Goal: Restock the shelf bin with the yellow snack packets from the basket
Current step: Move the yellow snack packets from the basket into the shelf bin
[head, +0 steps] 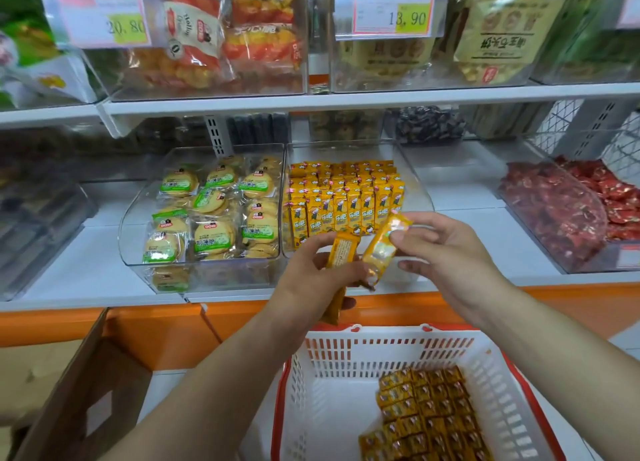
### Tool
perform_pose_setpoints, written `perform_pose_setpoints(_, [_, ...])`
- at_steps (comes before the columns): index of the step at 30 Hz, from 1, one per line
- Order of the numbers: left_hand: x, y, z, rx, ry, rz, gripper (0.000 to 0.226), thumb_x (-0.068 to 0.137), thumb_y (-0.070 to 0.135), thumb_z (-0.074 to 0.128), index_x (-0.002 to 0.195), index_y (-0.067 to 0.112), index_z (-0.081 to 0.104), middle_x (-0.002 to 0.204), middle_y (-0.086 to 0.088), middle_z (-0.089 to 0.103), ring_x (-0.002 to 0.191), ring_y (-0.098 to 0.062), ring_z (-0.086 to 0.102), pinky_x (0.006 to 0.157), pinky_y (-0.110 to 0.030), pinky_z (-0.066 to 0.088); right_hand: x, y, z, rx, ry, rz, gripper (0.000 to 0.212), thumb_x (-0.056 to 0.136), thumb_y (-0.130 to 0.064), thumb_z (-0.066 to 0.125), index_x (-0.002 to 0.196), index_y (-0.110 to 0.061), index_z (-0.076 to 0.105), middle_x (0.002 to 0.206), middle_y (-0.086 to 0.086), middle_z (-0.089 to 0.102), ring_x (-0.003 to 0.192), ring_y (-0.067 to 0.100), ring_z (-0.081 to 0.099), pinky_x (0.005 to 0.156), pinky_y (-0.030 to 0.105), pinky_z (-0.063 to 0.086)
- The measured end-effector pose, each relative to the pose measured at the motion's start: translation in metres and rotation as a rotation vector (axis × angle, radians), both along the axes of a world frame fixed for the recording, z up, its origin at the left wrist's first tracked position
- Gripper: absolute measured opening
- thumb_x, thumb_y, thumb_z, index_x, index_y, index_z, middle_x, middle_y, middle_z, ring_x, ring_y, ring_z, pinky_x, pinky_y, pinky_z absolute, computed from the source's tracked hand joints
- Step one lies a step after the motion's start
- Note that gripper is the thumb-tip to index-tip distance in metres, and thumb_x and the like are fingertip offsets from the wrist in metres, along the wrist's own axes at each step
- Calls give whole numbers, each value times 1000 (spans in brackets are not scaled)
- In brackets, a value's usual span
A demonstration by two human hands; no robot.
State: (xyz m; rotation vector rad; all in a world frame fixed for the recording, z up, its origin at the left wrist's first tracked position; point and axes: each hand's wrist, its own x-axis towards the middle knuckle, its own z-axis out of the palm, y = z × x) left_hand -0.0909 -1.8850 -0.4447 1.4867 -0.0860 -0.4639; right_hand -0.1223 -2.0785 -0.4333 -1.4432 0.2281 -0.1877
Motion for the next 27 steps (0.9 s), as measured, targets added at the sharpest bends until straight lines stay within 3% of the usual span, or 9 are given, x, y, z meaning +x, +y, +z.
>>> perform_pose_setpoints(3, [14, 17, 6, 7, -19, 78, 49, 87, 5, 76, 121, 37, 62, 113, -7, 70, 89, -28, 74, 72, -43, 64, 18, -3, 5, -179, -107, -144, 34, 83, -5, 76, 109, -23, 66, 101, 3, 73, 85, 15, 68, 70, 26, 52])
perform_pose_setpoints(6, [27, 35, 14, 36, -83, 149, 57, 88, 5, 75, 135, 33, 59, 109, -12, 73, 87, -31, 73, 80, -50, 61, 48, -1, 7, -333, -161, -163, 35, 84, 0, 74, 101, -28, 63, 106, 7, 69, 79, 15, 65, 72, 28, 53])
perform_pose_setpoints(10, [33, 53, 13, 113, -133, 210, 42, 92, 12, 72, 132, 24, 64, 105, -8, 74, 90, -31, 73, 63, -37, 59, 100, 13, -5, -548, -107, -92, 34, 81, 0, 76, 102, -21, 60, 94, -4, 60, 65, 5, 59, 60, 13, 49])
perform_pose_setpoints(14, [37, 65, 9, 160, -135, 226, 22, 93, 15, 70, 114, 21, 72, 101, -7, 75, 91, -26, 72, 72, -37, 60, 146, 21, -20, -858, -58, -34, 34, 79, -5, 80, 104, -20, 63, 101, -1, 65, 77, 19, 67, 74, 31, 54])
perform_pose_setpoints(18, [38, 68, 6, 160, -148, 234, 26, 93, 16, 71, 118, 23, 70, 98, -1, 76, 89, -18, 73, 54, -16, 52, 174, 25, -35, -952, 2, 33, 34, 78, -12, 83, 107, -20, 67, 100, 3, 69, 71, 12, 61, 67, 23, 45])
perform_pose_setpoints(21, [39, 72, 5, 152, -139, 229, 27, 92, 17, 73, 117, 26, 70, 94, 5, 76, 86, -13, 73, 52, -12, 51, 185, 29, -44, -1057, 24, 81, 37, 80, -19, 82, 113, -21, 67, 103, 3, 67, 83, 17, 62, 77, 24, 44])
perform_pose_setpoints(23, [40, 75, 5, 151, -130, 228, 30, 91, 18, 73, 119, 27, 68, 96, 6, 76, 85, -11, 73, 57, -16, 54, 187, 30, -47, -1163, 19, 81, 41, 81, -23, 81, 120, -22, 66, 108, 0, 59, 89, 17, 60, 80, 24, 43])
perform_pose_setpoints(27, [41, 79, 4, 135, -93, 256, 37, 91, 17, 74, 125, 26, 66, 103, 2, 75, 95, -21, 73, 80, -37, 61, 187, 29, -49, -1246, -9, 96, 45, 81, -27, 80, 123, -24, 64, 103, -5, 49, 84, 14, 57, 78, 23, 40])
